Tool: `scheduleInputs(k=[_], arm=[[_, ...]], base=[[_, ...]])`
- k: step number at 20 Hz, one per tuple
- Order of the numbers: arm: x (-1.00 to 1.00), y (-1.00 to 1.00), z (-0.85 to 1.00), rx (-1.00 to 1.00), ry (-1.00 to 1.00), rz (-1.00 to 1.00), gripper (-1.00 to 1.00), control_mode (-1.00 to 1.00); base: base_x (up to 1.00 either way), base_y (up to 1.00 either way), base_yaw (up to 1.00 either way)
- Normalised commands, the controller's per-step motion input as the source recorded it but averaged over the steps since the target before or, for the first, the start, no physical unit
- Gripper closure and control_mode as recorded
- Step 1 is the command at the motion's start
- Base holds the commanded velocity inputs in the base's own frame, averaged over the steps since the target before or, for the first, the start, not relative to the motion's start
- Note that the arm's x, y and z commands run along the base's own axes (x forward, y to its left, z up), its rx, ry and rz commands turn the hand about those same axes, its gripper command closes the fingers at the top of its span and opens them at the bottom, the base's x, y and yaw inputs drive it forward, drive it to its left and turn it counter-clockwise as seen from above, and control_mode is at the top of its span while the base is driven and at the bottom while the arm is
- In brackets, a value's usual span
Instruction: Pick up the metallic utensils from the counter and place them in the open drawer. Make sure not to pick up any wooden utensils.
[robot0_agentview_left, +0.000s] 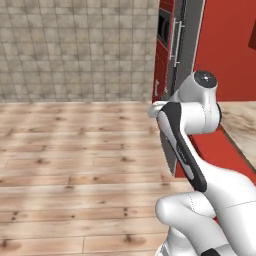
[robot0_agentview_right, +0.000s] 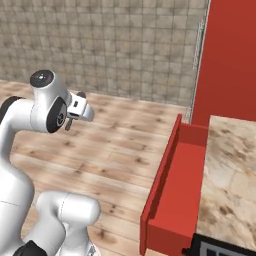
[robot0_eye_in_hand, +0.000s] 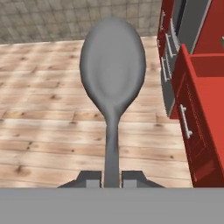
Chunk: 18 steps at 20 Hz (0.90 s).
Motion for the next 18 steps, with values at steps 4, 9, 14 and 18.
scheduleInputs(k=[4,9,14,18], arm=[[0.0,0.0,0.0,0.0,0.0,0.0,1.0,1.0],[0.0,0.0,0.0,0.0,0.0,0.0,1.0,1.0],[0.0,0.0,0.0,0.0,0.0,0.0,1.0,1.0],[0.0,0.0,0.0,0.0,0.0,0.0,1.0,1.0]], base=[[-0.56,-0.66,-0.02],[-0.19,-0.19,-0.07],[-0.32,-0.16,-0.07],[-0.28,-0.11,-0.03]])
